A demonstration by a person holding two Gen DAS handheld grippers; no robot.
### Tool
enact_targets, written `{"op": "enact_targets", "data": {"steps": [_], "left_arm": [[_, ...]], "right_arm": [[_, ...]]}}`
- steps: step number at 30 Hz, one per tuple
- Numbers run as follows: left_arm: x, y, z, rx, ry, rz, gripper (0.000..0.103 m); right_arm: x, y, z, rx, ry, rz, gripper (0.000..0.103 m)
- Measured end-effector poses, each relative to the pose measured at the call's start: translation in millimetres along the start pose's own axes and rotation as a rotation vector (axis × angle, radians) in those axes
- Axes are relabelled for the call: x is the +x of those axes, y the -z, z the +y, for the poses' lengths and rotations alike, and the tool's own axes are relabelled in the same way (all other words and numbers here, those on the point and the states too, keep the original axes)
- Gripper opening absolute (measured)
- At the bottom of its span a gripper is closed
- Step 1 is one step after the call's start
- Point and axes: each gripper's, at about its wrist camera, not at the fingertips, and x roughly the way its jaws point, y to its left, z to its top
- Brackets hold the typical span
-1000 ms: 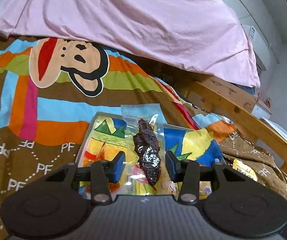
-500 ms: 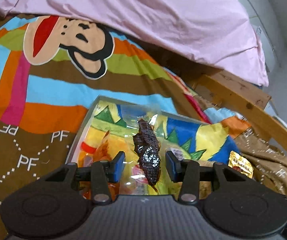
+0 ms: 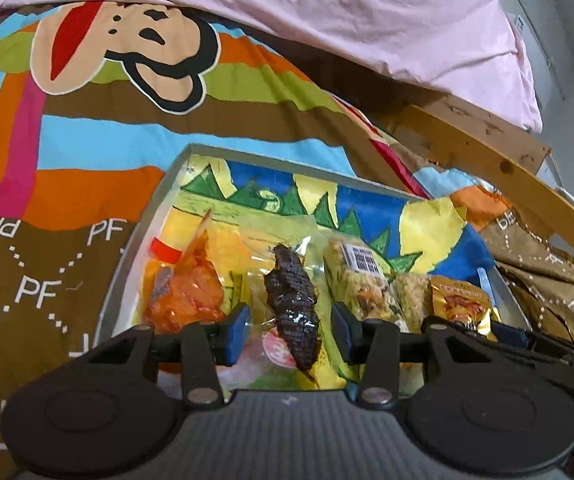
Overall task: Organize snacks
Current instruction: 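Lower both snacks into the tray and open both tools, then withdraw both tools toward the green sausage and the tangerine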
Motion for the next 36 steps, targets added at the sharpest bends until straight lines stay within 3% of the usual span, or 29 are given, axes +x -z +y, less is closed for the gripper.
{"op": "enact_targets", "data": {"steps": [5, 7, 17, 21, 36], "left_arm": [[-1, 1, -2, -0.004, 0.000, 0.010, 0.052], [-3, 0, -1, -0.023, 0.010, 0.012, 0.060], [-31, -10, -5, -0.072, -0.001, -0.012, 0.085], [-53, -16, -10, -0.071, -0.029, -0.049, 0.101], [-145, -3, -37, -0.043, -0.115, -0.114, 0.103]], "right_arm": [[-2, -1, -3, 0.011, -0.010, 0.012, 0.070], [-4, -2, -6, 0.018, -0.011, 0.018, 0.079], [-33, -9, -28, 0.077, 0.011, -0.003, 0.095], [-57, -15, -39, 0.094, 0.018, -0.032, 0.102], [-170, -16, -50, 0.038, -0.010, -0.152, 0.102]]}}
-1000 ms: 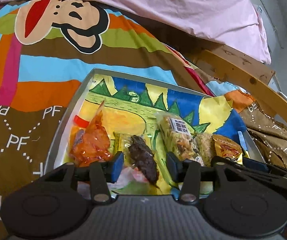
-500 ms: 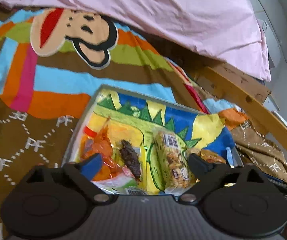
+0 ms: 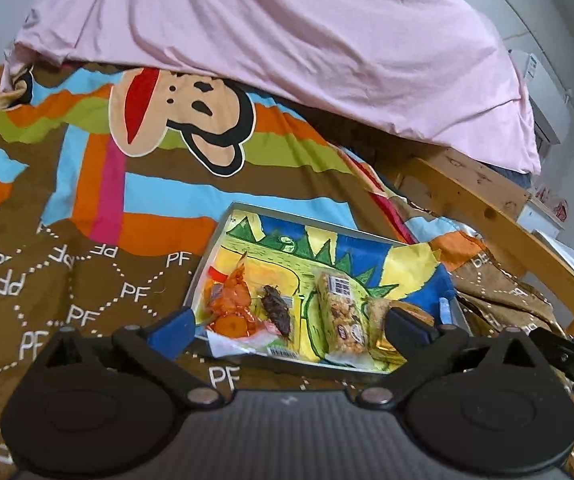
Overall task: Organize snacks
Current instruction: 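Withdraw both tools toward the green sausage and the tangerine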
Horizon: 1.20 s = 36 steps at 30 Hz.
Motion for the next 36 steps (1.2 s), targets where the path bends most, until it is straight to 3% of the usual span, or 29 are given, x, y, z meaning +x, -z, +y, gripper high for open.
{"op": "enact_targets", "data": {"steps": [11, 20, 26, 36], "left_arm": [[-71, 33, -9, 0.112, -0.008, -0.012, 0.103], [-96, 51, -10, 0.125, -0.001, 0.090, 0.103], [-91, 73, -11, 0.209, -0.021, 0.210, 0.103], [-56, 78, -7, 0.306, 0.009, 0.283, 0.103]], "right_arm": [[-77, 32, 15, -0.092, -0.011, 0.012, 0.102], [-117, 68, 24, -0.157, -0.024, 0.116, 0.102], [-119, 83, 21, -0.164, -0.028, 0.195, 0.102], [-85, 92, 15, -0.152, 0.026, 0.327, 0.102]]}}
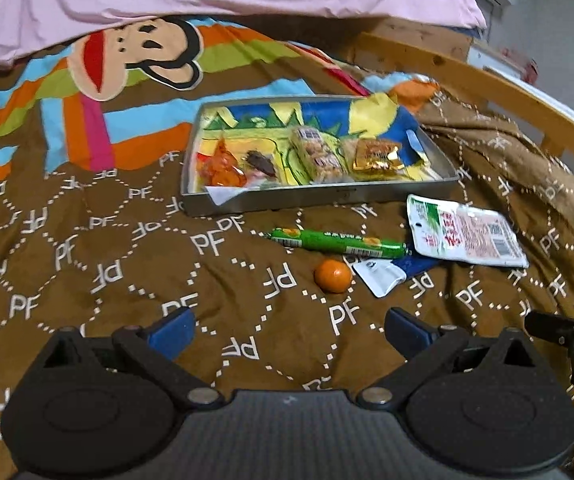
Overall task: Organize snacks
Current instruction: 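Withdraw both tools toward the green sausage and the tangerine, then grasp the green sausage stick with right tool while left tool reaches the tangerine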
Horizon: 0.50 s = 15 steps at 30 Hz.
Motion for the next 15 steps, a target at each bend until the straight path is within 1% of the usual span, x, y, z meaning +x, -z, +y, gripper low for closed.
{"op": "enact_targets", "data": {"steps": [3, 7, 10, 15], "left_arm": [[13, 0, 1, 0.025, 0.002, 0.006, 0.103], [27, 2, 3, 0.029, 0.005, 0.023, 0.103], [33, 3, 3, 0.048, 0.010, 0.020, 0.103], [42, -2, -3, 0.101, 0.014, -0.006, 0.103]], "right_arm": [[11, -3, 0, -0.020, 0.015, 0.010, 0.102], [28, -9, -3, -0.039, 0.024, 0.027, 0.102], [42, -14, -4, -0.045, 0.009, 0.053, 0.102], [59, -21, 3, -0.122, -0.021, 0.037, 0.102]]}}
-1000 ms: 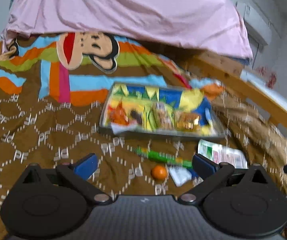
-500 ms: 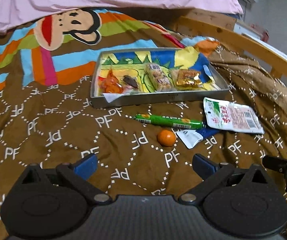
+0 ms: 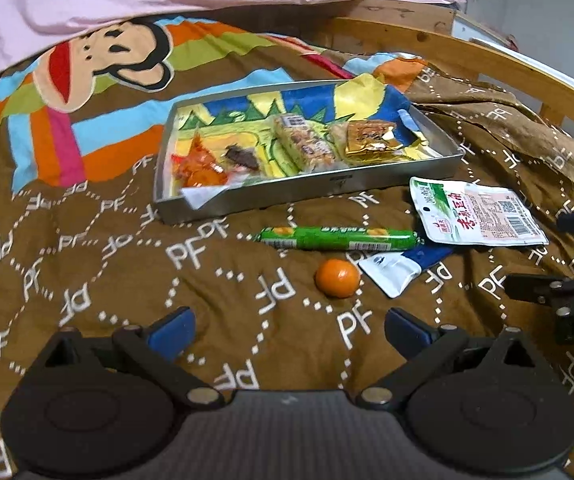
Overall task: Organize snacks
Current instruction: 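Grasp the green sausage stick with right tool while left tool reaches the tangerine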
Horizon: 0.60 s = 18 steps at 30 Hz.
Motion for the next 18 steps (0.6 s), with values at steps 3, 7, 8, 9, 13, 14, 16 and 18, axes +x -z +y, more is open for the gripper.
{"op": "enact_targets", "data": {"steps": [3, 7, 8, 9, 13, 14, 16, 18], "left_arm": [[9, -2, -3, 0.041, -0.002, -0.001, 0.103], [27, 0, -6, 0.108, -0.006, 0.008, 0.103], [32, 0, -6, 0.126, -0.002, 0.011, 0.103], [36, 1, -6, 0.145, 0.002, 0.011, 0.103], [48, 1, -7, 0.202, 0.033, -0.005, 0.103], [50, 0, -6, 0.208, 0.042, -0.006, 0.103], [53, -2, -6, 0.218, 0.060, -0.017, 0.103], [56, -3, -5, 0.224, 0.091, -0.026, 0.103]], "right_arm": [[10, -6, 2, -0.062, -0.021, -0.034, 0.102], [25, -16, 6, -0.142, -0.036, -0.080, 0.102], [30, -18, 7, -0.161, -0.046, -0.088, 0.102], [35, -21, 8, -0.174, -0.056, -0.092, 0.102], [54, -31, 14, -0.206, -0.128, -0.094, 0.098], [59, -34, 16, -0.221, -0.141, -0.092, 0.096], [67, -38, 21, -0.243, -0.166, -0.096, 0.092], [75, -43, 25, -0.260, -0.193, -0.091, 0.088]]}}
